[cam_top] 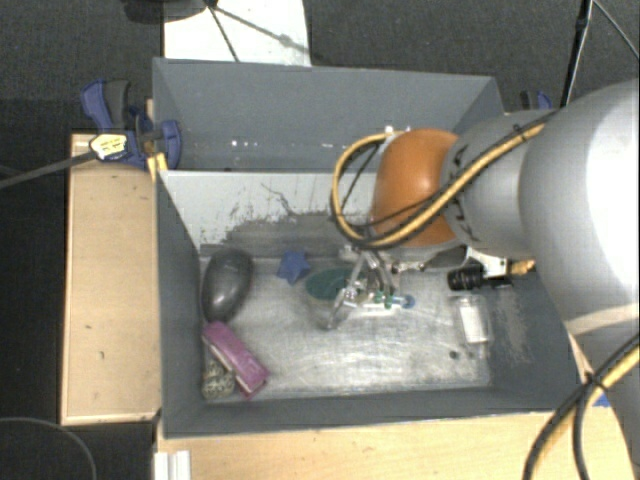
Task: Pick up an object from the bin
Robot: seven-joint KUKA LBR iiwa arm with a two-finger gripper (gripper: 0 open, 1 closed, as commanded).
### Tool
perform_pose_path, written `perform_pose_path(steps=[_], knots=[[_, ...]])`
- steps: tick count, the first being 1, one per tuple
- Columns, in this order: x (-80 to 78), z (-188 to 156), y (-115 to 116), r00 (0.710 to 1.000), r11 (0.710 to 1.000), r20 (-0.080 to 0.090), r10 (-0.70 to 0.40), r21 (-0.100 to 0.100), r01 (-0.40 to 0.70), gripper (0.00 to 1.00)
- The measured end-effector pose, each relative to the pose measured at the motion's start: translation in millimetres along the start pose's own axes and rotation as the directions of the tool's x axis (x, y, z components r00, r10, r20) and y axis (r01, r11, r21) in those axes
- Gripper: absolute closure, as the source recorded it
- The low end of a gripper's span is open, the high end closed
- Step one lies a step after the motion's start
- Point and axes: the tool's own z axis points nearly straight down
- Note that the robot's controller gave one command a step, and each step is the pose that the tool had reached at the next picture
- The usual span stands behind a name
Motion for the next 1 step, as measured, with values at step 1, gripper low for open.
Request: perform_pose_path(steps=[1], knots=[[-1.3, -1.6, 0.7, 1.000, 1.000, -0.003, -0.002, 0.001, 0.002, 0.00]])
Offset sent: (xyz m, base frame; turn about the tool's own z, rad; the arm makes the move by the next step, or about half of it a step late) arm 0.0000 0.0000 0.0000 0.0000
